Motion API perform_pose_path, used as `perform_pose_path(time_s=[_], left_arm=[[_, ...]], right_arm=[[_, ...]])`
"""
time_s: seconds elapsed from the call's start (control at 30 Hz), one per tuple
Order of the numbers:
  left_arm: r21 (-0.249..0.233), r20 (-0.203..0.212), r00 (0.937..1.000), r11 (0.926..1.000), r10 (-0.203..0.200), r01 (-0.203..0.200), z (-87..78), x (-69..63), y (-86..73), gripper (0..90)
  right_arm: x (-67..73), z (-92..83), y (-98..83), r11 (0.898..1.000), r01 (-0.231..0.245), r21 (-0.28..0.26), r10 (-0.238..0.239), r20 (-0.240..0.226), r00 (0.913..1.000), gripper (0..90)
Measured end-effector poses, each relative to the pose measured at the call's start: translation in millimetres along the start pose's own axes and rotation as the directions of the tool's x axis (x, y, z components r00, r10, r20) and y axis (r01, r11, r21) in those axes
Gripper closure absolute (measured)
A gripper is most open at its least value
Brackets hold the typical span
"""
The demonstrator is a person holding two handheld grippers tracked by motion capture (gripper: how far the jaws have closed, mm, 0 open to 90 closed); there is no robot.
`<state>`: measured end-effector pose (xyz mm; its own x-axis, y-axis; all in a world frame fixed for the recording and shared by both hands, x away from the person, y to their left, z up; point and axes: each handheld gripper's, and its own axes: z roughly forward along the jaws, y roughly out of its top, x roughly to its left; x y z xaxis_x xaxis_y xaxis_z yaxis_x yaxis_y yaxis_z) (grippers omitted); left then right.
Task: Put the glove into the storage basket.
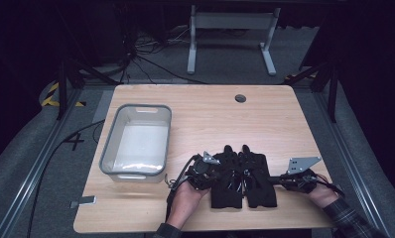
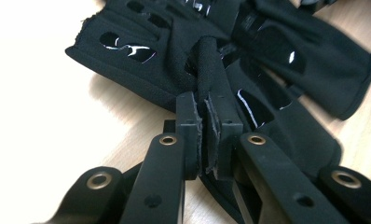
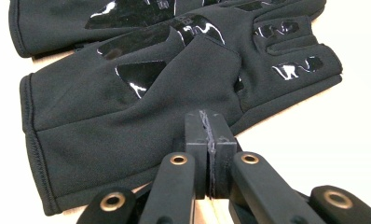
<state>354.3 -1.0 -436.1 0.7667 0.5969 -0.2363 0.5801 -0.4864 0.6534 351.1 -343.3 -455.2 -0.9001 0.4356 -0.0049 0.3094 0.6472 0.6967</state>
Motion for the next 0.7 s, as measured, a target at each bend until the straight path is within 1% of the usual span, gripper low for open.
perform_pose_path(time_s=[0.07, 0.1, 0.13, 0.2, 0.27, 0.3, 0.4, 0.47, 0.53, 0.6, 0.7], left_arm=[[-0.017, 0.021, 0.9998, 0.9998, -0.002, 0.003, -3.2, -0.7, 3.4, 84.6], [-0.017, 0.021, 0.9998, 0.9998, -0.002, 0.003, -3.2, -0.7, 3.4, 84.6], [-0.039, 0.041, 0.9991, 0.9992, -0.008, 0.009, -6.8, -1.2, 6.6, 84.7], [-0.043, 0.039, 0.9992, 0.9991, -0.001, 0.003, -8.0, -1.6, 8.3, 84.7], [-0.058, 0.046, 0.9989, 0.9983, 0.002, 0.001, -10.5, -1.3, 12.8, 84.7], [-0.058, 0.048, 0.9988, 0.9983, 0.009, -0.006, -10.8, -0.8, 14.2, 84.7], [-0.077, 0.054, 0.9985, 0.9970, 0.004, 0.001, -12.2, 0.3, 18.8, 84.8], [-0.090, 0.051, 0.9987, 0.9960, 0.006, -0.002, -14.3, 1.2, 23.4, 84.8], [-0.098, 0.050, 0.9987, 0.9951, 0.013, -0.008, -15.2, 1.7, 27.2, 84.9], [-0.110, 0.061, 0.9981, 0.9940, 0.009, -0.002, -14.8, 1.9, 30.8, 85.0], [-0.116, 0.061, 0.9980, 0.9932, 0.016, -0.009, -12.8, 0.7, 37.9, 85.0]], right_arm=[[-0.4, 0.8, 0.7, 1.000, -0.003, 0.000, 0.003, -0.008, 1.0000, 90.0], [-0.4, 0.8, 0.7, 1.000, -0.003, 0.000, 0.003, -0.008, 1.0000, 90.0], [-1.2, 2.5, 2.1, 1.000, -0.002, -0.003, 0.002, -0.012, 0.9999, 90.0], [-1.1, 3.3, 2.5, 1.000, -0.005, -0.005, 0.005, -0.012, 0.9999, 90.0], [-0.7, 6.4, 6.9, 1.000, 0.007, 0.004, -0.007, -0.014, 0.9999, 90.0], [-0.4, 7.6, 7.9, 1.000, 0.011, 0.002, -0.011, -0.012, 0.9999, 90.0], [-0.3, 11.2, 12.2, 1.000, 0.020, 0.006, -0.020, -0.015, 0.9997, 90.0], [-0.7, 13.8, 14.6, 1.000, 0.025, 0.002, -0.025, -0.021, 0.9995, 90.0], [-2.1, 15.7, 15.7, 1.000, 0.019, -0.003, -0.019, -0.029, 0.9994, 90.0], [-4.2, 17.4, 16.9, 1.000, 0.010, -0.007, -0.011, -0.034, 0.9994, 90.0], [-3.4, 20.9, 22.2, 1.000, 0.024, 0.002, -0.024, -0.032, 0.9992, 90.0]])
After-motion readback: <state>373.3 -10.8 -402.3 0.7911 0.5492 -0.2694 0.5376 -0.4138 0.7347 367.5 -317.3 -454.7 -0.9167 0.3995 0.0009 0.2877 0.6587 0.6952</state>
